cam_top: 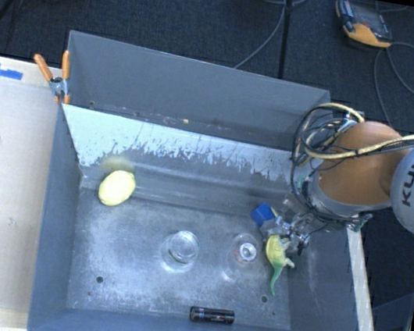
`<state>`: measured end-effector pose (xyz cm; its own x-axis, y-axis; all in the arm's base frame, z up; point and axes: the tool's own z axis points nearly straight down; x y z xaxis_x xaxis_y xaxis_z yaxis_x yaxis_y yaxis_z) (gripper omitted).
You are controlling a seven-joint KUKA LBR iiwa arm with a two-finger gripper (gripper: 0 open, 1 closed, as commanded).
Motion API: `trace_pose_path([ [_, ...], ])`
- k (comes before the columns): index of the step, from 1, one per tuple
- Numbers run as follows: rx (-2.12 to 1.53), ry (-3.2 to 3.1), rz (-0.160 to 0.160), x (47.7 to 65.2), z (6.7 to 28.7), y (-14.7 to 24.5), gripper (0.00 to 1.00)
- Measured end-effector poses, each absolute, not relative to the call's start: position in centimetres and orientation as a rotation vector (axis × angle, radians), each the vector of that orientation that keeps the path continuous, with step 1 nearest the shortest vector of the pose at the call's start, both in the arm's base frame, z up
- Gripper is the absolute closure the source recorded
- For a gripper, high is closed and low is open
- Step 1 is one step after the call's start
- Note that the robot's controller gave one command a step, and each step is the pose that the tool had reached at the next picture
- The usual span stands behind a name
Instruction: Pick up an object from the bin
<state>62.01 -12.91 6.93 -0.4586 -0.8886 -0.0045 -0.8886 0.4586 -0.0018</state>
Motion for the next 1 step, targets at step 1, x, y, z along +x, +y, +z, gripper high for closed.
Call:
trace_pose_path([
  [1, -1.631, 2.679, 0.002, 62.0, 6.92, -12.92, 1.0],
])
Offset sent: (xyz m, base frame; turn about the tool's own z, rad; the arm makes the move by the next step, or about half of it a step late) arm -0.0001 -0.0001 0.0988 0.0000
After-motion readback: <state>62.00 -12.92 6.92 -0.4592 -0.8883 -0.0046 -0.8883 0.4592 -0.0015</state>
